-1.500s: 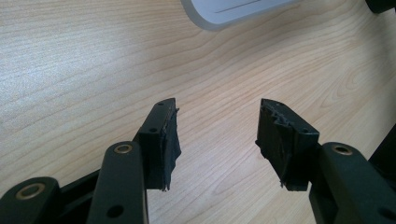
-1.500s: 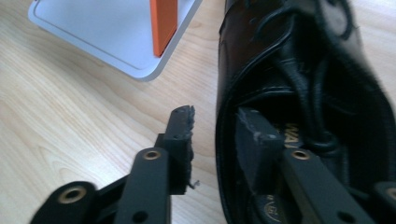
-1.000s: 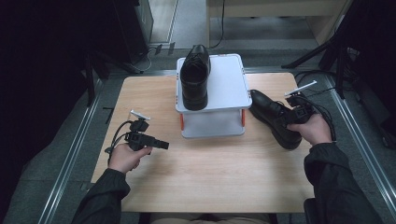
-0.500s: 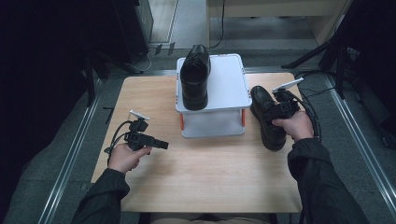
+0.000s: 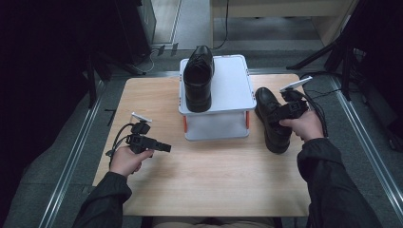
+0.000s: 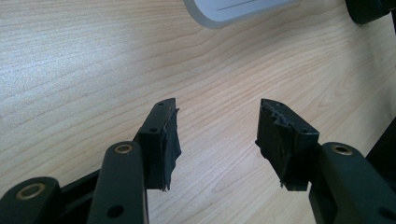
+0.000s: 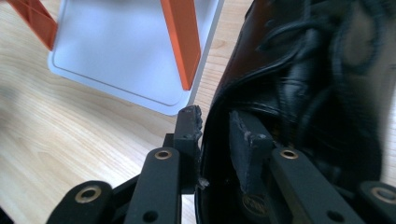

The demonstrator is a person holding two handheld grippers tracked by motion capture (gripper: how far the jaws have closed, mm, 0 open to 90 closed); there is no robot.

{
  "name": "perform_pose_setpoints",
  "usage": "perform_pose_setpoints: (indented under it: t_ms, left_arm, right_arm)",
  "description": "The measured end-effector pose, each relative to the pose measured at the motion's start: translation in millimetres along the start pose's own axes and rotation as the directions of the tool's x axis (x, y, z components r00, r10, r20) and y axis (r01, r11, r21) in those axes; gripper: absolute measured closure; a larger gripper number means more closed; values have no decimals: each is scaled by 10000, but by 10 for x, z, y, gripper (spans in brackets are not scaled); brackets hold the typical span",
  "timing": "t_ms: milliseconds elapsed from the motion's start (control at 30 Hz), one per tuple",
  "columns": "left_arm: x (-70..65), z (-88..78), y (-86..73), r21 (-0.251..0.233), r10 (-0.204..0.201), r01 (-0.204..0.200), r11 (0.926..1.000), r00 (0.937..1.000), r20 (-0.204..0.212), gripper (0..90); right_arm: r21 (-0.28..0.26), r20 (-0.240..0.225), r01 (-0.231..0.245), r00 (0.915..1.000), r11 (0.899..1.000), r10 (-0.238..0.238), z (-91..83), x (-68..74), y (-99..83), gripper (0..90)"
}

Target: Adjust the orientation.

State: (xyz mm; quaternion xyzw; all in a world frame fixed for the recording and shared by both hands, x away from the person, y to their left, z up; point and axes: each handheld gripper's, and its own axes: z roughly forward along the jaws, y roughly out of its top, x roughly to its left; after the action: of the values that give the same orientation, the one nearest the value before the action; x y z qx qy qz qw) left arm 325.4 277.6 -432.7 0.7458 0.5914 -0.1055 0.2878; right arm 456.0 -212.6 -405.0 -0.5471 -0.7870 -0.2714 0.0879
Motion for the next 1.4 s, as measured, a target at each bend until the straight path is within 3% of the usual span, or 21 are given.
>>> perform_pose_setpoints:
  t_ms: [200, 333, 533, 700, 867, 967, 1033, 1200, 1333, 1400]
  left_arm:
    - [-3, 5, -1, -2, 20, -20, 10000, 10000, -4, 475]
    - [-10, 14, -2, 22, -26, 26, 10000, 10000, 12, 475]
    - [-6, 24, 3, 59, 33, -33, 10000, 10000, 3, 475]
    - [-14, 35, 3, 88, -31, 31, 10000, 10000, 10, 474]
    - [-11, 34, 0, 88, -28, 28, 10000, 10000, 3, 474]
    - [-4, 33, 0, 109, -22, 22, 9999, 10000, -8, 475]
    - [3, 35, -1, 126, -28, 28, 9999, 10000, -7, 475]
    - [2, 35, -3, 96, -18, 18, 10000, 10000, -5, 475]
    - [6, 40, -3, 171, 39, -38, 9998, 10000, -47, 475]
    - [6, 37, -4, 154, 45, -44, 9999, 10000, -40, 475]
  right_arm:
    - [-173, -142, -130, 9998, 9998, 128, -219, -82, -8, 726]
    - [-230, -255, -409, 9989, 9989, 403, -350, -221, -46, 713]
    - [26, 270, -755, 9968, 9971, 754, -386, -498, -127, 696]
    - [203, 348, -1022, 9942, 9946, 1015, -324, -601, -152, 680]
    - [571, 190, -1423, 9898, 9882, 1415, -88, -698, -174, 665]
    - [670, 195, -1406, 9900, 9878, 1396, -10, -706, -176, 665]
    - [820, 474, -1407, 9894, 9866, 1372, 74, -682, -165, 659]
    - [814, 514, -1566, 9869, 9843, 1528, 117, -691, -152, 665]
    - [820, 911, -1645, 9834, 9830, 1570, 180, -662, -141, 705]
    - [739, 976, -1907, 9782, 9789, 1832, 184, -673, -134, 756]
